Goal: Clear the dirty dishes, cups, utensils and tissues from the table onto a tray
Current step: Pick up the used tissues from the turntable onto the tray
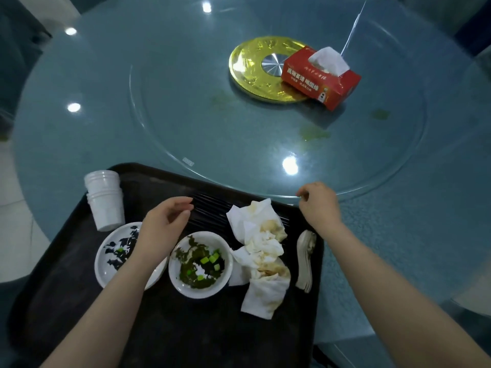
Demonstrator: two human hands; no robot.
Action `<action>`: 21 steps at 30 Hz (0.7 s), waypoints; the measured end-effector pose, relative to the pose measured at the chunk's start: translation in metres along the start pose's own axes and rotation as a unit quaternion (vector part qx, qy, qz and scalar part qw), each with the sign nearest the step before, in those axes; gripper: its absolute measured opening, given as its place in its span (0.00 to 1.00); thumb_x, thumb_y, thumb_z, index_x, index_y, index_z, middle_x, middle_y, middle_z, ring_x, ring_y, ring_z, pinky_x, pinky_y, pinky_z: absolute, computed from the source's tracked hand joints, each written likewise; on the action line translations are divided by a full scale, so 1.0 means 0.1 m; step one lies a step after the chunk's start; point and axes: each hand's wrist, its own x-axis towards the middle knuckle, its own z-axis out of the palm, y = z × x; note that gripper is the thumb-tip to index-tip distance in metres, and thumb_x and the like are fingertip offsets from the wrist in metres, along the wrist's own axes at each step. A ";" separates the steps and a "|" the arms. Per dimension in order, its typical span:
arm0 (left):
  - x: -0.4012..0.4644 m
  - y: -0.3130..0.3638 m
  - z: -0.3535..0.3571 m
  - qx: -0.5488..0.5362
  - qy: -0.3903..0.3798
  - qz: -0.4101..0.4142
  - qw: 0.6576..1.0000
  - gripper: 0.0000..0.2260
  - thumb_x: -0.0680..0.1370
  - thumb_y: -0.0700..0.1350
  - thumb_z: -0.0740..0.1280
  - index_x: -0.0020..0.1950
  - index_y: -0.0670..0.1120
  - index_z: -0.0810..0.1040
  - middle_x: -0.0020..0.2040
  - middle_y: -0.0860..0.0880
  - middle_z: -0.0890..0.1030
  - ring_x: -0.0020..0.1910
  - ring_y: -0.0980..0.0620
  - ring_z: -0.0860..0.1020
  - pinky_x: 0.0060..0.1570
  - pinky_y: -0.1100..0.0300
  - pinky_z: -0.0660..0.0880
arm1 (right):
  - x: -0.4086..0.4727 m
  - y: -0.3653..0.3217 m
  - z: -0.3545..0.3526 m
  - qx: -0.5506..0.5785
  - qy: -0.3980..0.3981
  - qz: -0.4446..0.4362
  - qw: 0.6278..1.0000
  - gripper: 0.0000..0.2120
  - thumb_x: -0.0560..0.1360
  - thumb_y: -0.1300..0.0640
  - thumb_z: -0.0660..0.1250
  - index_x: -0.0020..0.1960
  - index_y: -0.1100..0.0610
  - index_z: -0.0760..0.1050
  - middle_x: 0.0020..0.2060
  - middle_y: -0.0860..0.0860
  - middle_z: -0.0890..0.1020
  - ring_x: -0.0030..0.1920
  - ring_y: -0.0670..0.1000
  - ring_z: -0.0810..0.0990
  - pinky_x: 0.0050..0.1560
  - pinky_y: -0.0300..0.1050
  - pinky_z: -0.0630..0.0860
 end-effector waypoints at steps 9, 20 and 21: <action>-0.43 -0.28 -0.42 -0.028 0.039 -0.022 0.999 0.11 0.79 0.39 0.64 0.59 0.50 0.78 0.50 0.56 0.82 0.36 0.56 0.79 0.28 0.74 0.71 | -0.91 -1.12 0.02 0.231 -0.172 -0.080 0.954 0.15 0.68 0.62 0.69 0.41 0.41 0.77 0.39 0.39 0.81 0.39 0.36 0.79 0.38 0.26 0.72; -0.61 -0.41 -0.82 -0.034 0.035 -0.023 0.999 0.11 0.77 0.39 0.66 0.54 0.55 0.79 0.46 0.60 0.83 0.49 0.60 0.80 0.47 0.60 0.76 | -1.20 -1.23 0.08 0.223 -0.126 -0.037 0.966 0.08 0.74 0.57 0.67 0.45 0.43 0.78 0.41 0.38 0.81 0.44 0.37 0.78 0.41 0.29 0.71; -0.60 -0.41 -0.83 -0.027 0.032 -0.019 0.999 0.11 0.77 0.40 0.66 0.54 0.56 0.79 0.46 0.60 0.83 0.48 0.61 0.80 0.48 0.60 0.76 | -1.18 -1.17 0.05 0.210 -0.107 -0.029 0.971 0.08 0.75 0.57 0.67 0.46 0.43 0.79 0.42 0.38 0.81 0.44 0.37 0.78 0.43 0.30 0.71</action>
